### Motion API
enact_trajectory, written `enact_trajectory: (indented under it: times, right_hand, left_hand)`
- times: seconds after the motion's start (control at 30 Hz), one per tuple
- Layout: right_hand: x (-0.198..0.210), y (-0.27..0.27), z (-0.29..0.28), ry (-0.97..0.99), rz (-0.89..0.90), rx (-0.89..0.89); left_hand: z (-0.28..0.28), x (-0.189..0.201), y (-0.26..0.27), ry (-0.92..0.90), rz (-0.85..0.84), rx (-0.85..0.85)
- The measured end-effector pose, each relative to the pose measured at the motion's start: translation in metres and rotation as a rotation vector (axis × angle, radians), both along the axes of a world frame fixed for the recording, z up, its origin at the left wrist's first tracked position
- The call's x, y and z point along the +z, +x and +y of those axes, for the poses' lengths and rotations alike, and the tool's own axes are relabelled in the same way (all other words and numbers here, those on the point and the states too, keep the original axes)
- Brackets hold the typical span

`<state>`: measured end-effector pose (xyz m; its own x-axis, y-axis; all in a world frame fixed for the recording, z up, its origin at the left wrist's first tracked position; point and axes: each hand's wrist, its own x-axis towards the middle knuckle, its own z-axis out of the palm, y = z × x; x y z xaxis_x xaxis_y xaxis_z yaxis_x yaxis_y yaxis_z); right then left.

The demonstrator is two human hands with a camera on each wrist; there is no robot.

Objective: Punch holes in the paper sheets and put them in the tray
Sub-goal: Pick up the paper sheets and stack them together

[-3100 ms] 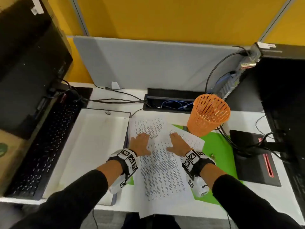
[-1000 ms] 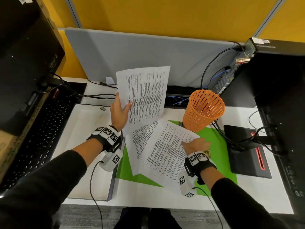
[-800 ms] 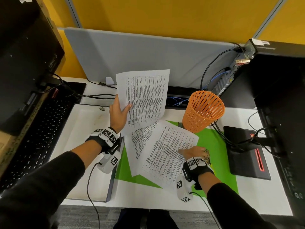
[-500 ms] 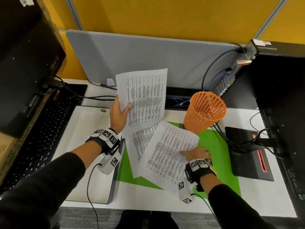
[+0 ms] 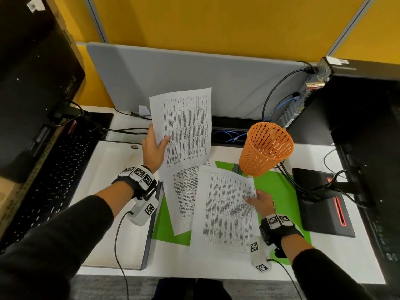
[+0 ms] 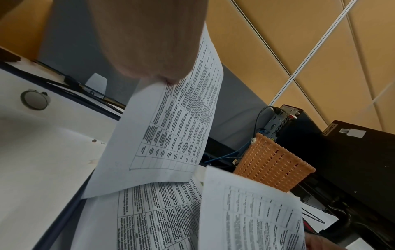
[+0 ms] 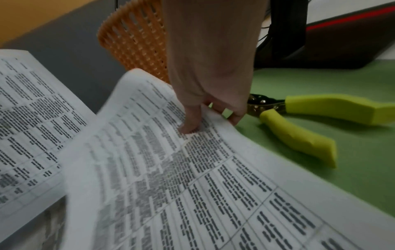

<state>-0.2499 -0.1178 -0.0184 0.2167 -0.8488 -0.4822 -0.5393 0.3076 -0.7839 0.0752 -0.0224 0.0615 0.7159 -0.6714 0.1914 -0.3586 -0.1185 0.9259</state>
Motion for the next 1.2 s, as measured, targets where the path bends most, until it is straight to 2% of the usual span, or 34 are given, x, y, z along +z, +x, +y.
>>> enact_trajectory:
  times: [0.17, 0.37, 0.57, 0.83, 1.0, 1.2]
  right_hand:
    - [0.027, 0.03, -0.003, 0.0, -0.23, 0.056]
    - [0.074, 0.1, -0.018, -0.003, -0.479, 0.003]
    - [0.106, 0.134, -0.039, 0.017, -0.527, 0.122]
    - [0.109, 0.138, -0.048, -0.064, -0.531, -0.066]
    - [0.114, 0.145, -0.047, -0.087, -0.57, -0.184]
    - [0.136, 0.155, -0.052, -0.224, -0.575, -0.055]
  left_hand:
    - [0.0, -0.005, 0.002, 0.085, -0.013, -0.072]
    - [0.003, 0.002, -0.002, 0.079, 0.095, -0.22]
    - [0.007, 0.011, 0.005, 0.109, 0.233, -0.284]
    - [-0.001, 0.014, 0.006, 0.044, 0.498, -0.178]
    - [-0.011, 0.01, -0.007, 0.004, 0.247, -0.207]
    - [-0.03, 0.025, -0.014, -0.111, 0.14, -0.091]
